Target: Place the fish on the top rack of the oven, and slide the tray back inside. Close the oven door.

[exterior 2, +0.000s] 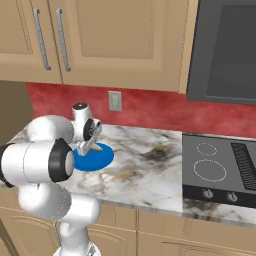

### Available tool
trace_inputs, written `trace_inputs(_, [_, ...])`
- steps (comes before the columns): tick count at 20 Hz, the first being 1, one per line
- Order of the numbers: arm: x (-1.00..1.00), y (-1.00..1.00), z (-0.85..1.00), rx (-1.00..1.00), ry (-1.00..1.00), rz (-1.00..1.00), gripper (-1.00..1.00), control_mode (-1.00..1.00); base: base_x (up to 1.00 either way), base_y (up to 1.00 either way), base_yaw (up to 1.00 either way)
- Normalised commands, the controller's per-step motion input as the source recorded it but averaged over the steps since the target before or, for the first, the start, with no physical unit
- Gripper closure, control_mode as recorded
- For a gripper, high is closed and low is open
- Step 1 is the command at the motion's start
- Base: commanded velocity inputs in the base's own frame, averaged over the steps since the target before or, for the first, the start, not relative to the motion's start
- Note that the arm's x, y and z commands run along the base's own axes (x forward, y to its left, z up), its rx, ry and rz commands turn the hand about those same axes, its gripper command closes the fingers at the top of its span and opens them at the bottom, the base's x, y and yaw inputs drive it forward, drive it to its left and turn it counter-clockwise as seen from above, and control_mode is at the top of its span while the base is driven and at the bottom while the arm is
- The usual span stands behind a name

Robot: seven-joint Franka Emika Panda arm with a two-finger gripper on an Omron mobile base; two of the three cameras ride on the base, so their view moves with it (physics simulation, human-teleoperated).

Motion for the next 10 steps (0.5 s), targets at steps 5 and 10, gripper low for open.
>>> trace_inputs(5, [-0.75, -0.13, 1.0, 0.01, -0.42, 0.08, 1.0, -1.0, 0.0, 0.0, 0.0])
trace_inputs(10, [-0.89, -0.41, 1.0, 0.09, -0.26, 0.01, 1.0, -1.0, 0.0, 0.0, 0.0])
